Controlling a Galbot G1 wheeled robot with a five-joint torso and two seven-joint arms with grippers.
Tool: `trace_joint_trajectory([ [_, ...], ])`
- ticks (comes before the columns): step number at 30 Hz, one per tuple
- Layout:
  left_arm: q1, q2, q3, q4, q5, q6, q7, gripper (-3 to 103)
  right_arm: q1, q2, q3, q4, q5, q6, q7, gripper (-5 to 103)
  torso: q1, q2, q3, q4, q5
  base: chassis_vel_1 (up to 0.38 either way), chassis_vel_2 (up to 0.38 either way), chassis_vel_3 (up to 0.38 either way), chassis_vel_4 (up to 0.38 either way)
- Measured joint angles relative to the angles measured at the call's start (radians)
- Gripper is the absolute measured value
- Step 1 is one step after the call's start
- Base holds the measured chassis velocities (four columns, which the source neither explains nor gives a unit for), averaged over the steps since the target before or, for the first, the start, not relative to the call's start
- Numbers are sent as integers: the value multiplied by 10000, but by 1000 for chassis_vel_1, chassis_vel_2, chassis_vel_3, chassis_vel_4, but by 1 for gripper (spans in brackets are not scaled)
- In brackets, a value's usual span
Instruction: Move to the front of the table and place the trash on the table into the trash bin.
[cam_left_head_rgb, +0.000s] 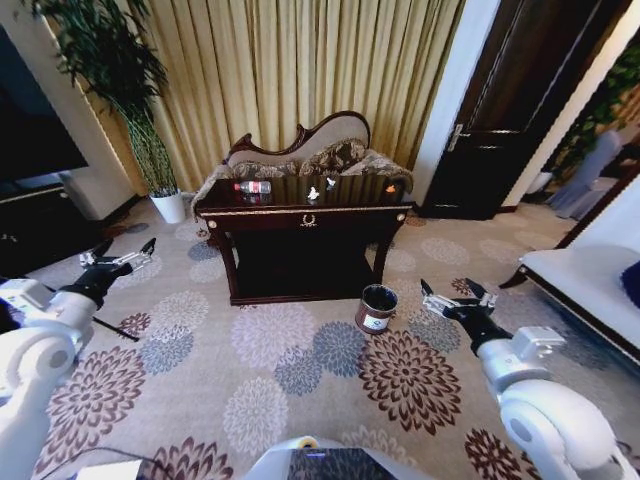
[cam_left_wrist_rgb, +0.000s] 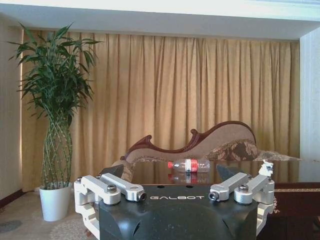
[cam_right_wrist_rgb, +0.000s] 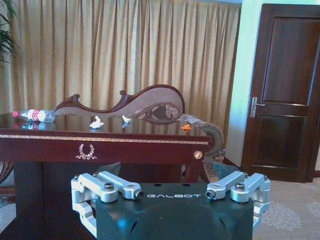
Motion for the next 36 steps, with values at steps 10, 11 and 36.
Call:
trace_joint_trajectory([
  [10,51,-53,-10,-34,18,-40,18,100,-35,-10,32,0,0,36,-10,100,-1,1,0,0,0,-66,72,71,-55],
  [11,67,-55,-28,-34,18,-48,26,100,-38,-5,32,0,-1,50,-15,100,-1,1,-1,0,1,-86,85,92,-77],
  [36,99,-79,-85,-20,26,-81,93,100,-74,2,45,0,-3,122,-31,100,0,0,0,0,0,-115,114,116,-127],
])
